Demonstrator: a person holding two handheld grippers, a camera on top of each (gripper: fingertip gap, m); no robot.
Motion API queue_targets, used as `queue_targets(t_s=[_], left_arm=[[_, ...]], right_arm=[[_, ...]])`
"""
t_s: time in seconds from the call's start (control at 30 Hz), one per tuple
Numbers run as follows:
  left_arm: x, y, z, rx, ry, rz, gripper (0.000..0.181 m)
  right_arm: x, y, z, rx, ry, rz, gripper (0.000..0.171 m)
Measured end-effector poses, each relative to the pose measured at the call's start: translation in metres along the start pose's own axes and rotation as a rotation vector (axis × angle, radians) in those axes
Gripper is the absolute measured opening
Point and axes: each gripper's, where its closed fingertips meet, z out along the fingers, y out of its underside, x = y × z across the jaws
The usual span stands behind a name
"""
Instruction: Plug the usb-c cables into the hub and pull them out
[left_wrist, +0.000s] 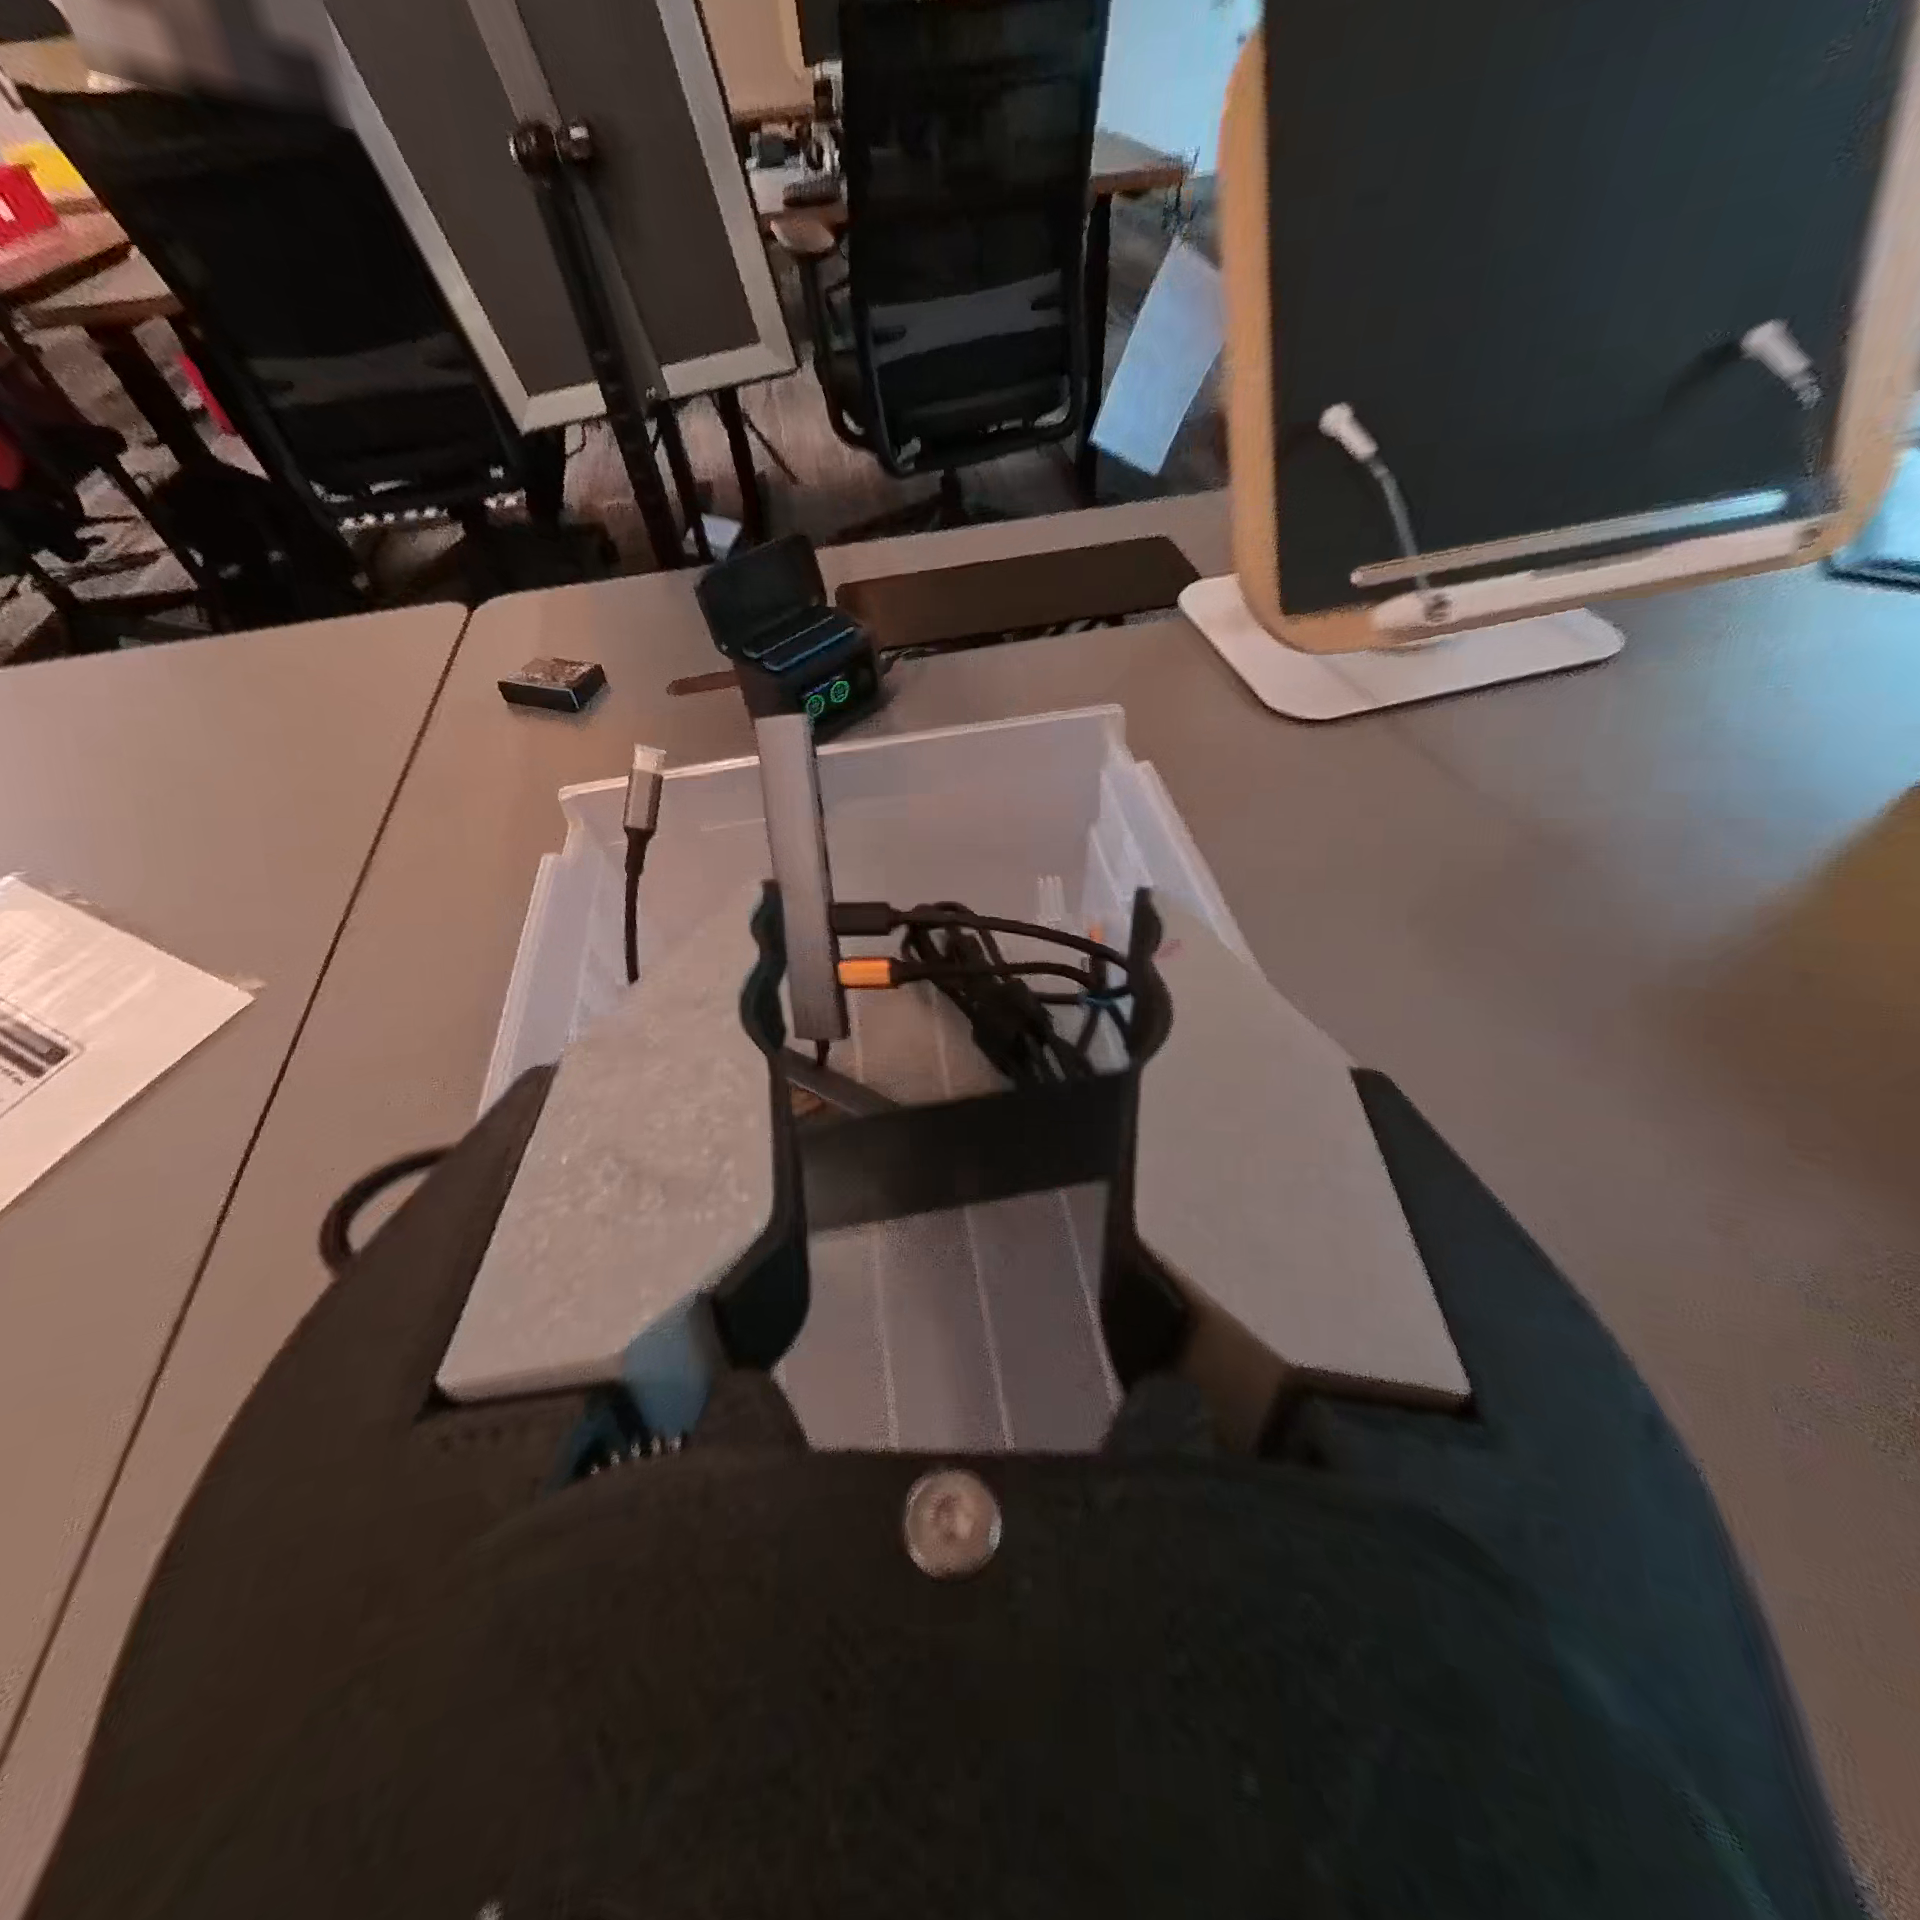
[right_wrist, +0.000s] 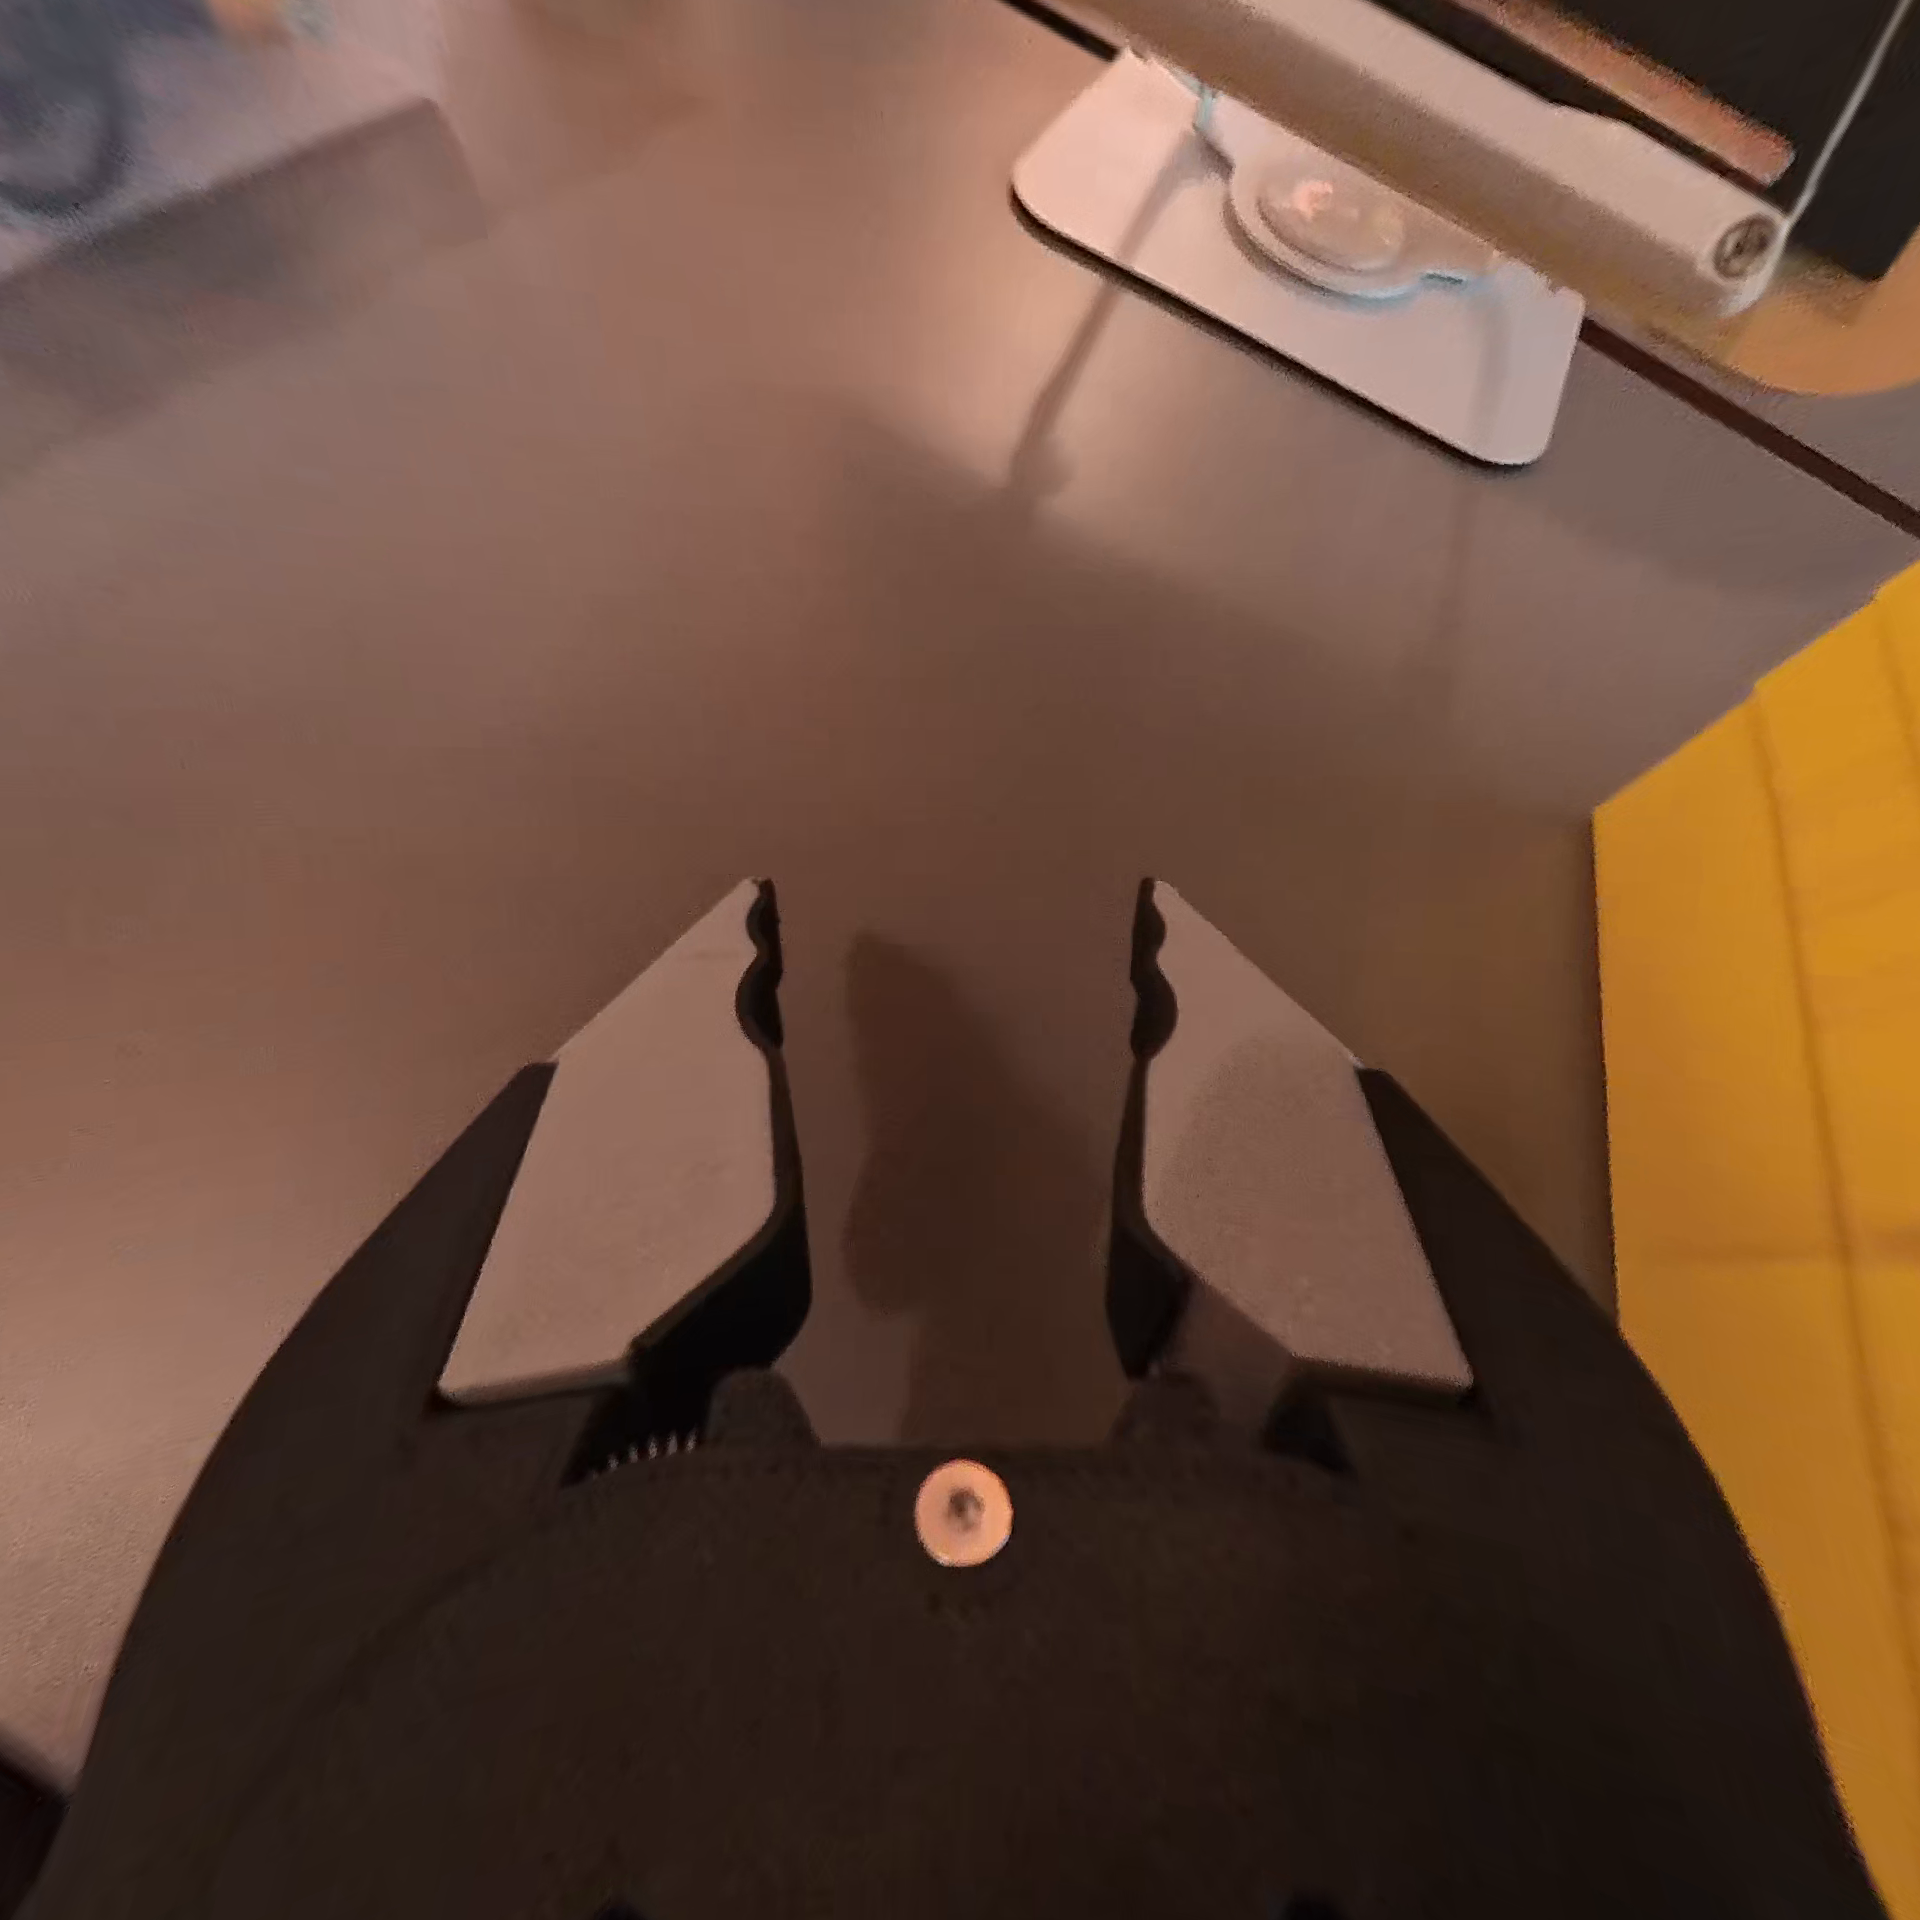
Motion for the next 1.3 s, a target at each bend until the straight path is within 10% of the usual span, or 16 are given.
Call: queue_targets(t_s=[0.37,0.77,1.3], left_arm=[[-0.052,0.064,0.134,-0.431,-0.139,0.13,0.053],[-0.06,0.072,0.145,-0.527,-0.107,0.17,0.022],[-0.002,-0.126,0.055,0.1,-0.376,0.661,0.02]], right_arm=[[0.01,0.012,0.019,-0.012,0.062,-0.054,0.058],[0.007,0.011,0.019,-0.011,0.106,-0.13,0.056],[0.014,0.004,0.012,0.055,0.109,-0.056,0.056]])
